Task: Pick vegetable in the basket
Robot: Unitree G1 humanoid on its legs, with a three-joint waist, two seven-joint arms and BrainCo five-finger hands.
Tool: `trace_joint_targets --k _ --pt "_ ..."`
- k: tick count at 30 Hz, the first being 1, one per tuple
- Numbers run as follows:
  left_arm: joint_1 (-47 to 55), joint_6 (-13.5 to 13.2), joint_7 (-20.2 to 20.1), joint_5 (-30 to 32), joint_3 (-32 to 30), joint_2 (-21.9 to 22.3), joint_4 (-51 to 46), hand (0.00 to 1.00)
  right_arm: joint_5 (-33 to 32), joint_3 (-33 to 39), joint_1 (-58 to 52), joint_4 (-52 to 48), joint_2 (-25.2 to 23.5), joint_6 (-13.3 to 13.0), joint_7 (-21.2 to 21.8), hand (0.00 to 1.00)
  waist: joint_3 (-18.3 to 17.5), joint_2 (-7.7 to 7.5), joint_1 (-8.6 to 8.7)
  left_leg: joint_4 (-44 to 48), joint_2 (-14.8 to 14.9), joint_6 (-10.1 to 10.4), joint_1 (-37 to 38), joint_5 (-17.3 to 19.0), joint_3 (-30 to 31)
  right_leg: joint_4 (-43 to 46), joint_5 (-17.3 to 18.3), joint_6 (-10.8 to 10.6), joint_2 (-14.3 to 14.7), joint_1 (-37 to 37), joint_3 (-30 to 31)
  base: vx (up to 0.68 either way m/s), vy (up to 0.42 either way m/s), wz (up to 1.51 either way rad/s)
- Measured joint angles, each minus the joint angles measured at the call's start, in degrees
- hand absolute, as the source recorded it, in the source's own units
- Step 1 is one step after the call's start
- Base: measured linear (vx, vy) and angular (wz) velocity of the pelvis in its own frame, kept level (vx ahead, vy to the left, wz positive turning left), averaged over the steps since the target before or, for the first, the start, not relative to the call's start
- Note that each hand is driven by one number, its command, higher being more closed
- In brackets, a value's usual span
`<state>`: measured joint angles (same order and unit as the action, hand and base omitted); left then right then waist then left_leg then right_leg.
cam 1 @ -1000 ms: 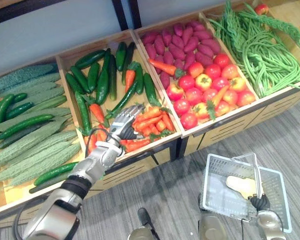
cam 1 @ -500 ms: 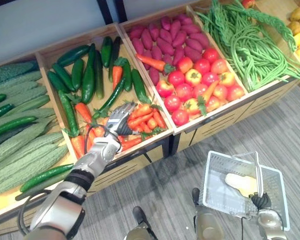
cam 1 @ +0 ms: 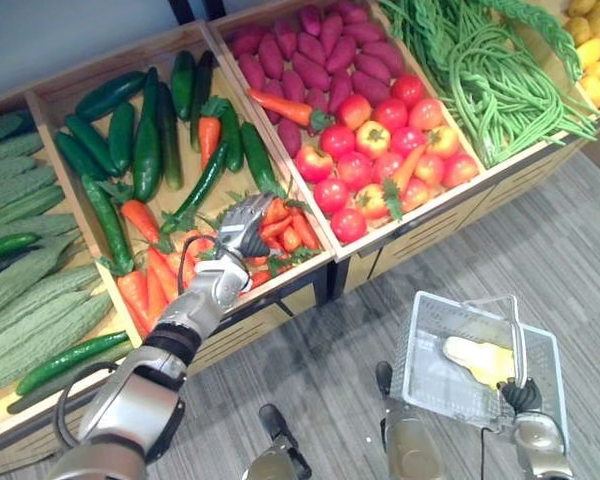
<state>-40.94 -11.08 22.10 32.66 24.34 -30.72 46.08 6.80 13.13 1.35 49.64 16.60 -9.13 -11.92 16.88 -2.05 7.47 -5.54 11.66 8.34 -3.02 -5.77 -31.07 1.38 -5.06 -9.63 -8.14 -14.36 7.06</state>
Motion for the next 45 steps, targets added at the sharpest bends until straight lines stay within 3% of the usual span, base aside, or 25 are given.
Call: trace_joint_targets --k 4,9,10,20,39,45 --pt "-0.8 3.0 0.0 -0.3 -1.8 0.5 2.6 0.0 0.0 0.0 0.6 -1.7 0.0 -0.1 -0.1 1.0 1.8 -0.07 0.0 0.0 0.0 0.0 -0.7 0.0 -1.1 0.6 -0.1 0.0 0.0 -1.7 1.1 0.02 -0.002 -0.11" --pt "-2.3 3.9 0.1 -0.4 -3.5 1.5 3.6 0.0 0.0 0.0 0.9 -1.9 0.0 -0.1 -0.1 1.0 2.7 -0.06 0.03 0.0 0.0 0.0 -0.9 0.0 -1.4 0.6 -0.1 0.0 0.1 -2.1 1.4 0.04 -0.002 -0.05" --pt "-2.6 4.0 0.1 -0.4 -4.1 1.5 3.8 1.0 0.0 0.0 0.9 -1.9 0.0 -0.1 -0.1 1.0 2.8 -0.05 0.03 0.0 0.0 0.0 -1.1 0.0 -1.5 0.6 -0.1 0.0 0.1 -2.4 1.5 0.03 -0.004 -0.04" --pt "-6.5 6.2 0.8 -0.4 -6.7 1.5 5.2 1.0 -0.1 -0.4 2.2 -2.5 0.0 0.1 -0.2 1.0 3.8 -0.22 -0.05 0.0 -0.1 0.0 -1.6 0.0 -2.4 0.7 -0.2 -0.1 0.4 -3.5 2.1 0.01 -0.003 -0.03" --pt "-5.3 5.3 3.3 -0.4 -5.5 1.5 6.5 1.0 0.0 -1.2 0.6 -3.4 0.0 0.3 -1.4 1.0 3.8 -0.28 0.61 -0.2 0.0 0.1 0.5 0.1 -1.4 -0.2 -0.2 -0.2 -0.1 -0.2 1.1 0.02 -0.003 0.01" --pt "-1.5 3.8 4.1 0.2 -5.5 0.9 0.2 1.0 2.4 2.3 -0.3 -2.6 0.0 0.3 -1.9 1.0 3.7 -0.39 0.22 -0.3 0.0 0.3 2.6 0.2 -0.9 -0.8 -0.2 -0.2 0.0 2.6 0.3 0.03 -0.007 0.06"
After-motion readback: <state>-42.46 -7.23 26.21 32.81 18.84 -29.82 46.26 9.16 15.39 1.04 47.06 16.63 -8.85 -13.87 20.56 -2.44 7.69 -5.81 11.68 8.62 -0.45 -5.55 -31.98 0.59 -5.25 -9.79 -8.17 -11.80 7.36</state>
